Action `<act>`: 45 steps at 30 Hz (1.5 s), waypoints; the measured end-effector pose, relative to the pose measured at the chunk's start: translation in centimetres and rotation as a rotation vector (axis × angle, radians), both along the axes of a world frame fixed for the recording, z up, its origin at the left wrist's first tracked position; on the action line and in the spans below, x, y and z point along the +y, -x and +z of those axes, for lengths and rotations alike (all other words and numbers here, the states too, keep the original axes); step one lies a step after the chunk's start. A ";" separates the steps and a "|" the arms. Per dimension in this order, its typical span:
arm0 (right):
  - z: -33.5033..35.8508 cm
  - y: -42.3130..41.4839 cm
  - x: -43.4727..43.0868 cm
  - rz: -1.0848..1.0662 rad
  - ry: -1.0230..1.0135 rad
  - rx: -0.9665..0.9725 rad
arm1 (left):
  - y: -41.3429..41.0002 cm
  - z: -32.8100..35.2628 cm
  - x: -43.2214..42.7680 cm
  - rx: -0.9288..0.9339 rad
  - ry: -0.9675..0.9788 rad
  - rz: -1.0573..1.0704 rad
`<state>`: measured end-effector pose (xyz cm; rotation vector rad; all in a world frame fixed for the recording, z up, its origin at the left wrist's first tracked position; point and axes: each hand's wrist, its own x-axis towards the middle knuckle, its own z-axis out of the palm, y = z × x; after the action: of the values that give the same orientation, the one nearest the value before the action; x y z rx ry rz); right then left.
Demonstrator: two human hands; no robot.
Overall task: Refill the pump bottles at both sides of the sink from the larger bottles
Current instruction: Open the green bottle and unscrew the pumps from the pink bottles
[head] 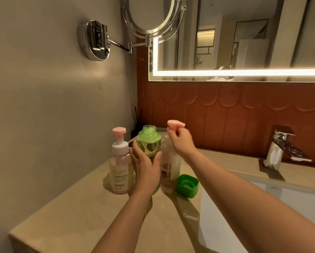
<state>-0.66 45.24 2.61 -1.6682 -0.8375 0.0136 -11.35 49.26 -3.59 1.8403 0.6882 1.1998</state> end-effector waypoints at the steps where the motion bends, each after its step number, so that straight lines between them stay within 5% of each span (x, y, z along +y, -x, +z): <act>1: 0.8 -0.1 -0.2 -0.023 -0.046 -0.013 | 0.1 0.0 0.0 0.006 0.005 -0.009; 17: 2.7 5.5 -9.8 0.052 -0.006 -0.154 | 3.9 1.5 -2.9 -0.049 -0.066 -0.117; 29: -1.7 12.9 -13.4 0.225 0.047 -0.075 | 11.3 -0.6 -7.7 0.245 0.068 -0.604; 39: -1.6 14.7 -12.2 0.196 0.100 0.021 | 10.4 -1.6 -10.5 -0.082 0.419 -0.576; 45: -1.0 13.3 -12.6 0.388 0.130 0.086 | 10.2 -3.1 -9.0 0.076 0.201 -0.501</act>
<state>-13.96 32.64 1.59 -1.5890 -1.1009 0.4121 -21.54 40.26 -6.69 1.7545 0.3401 0.7107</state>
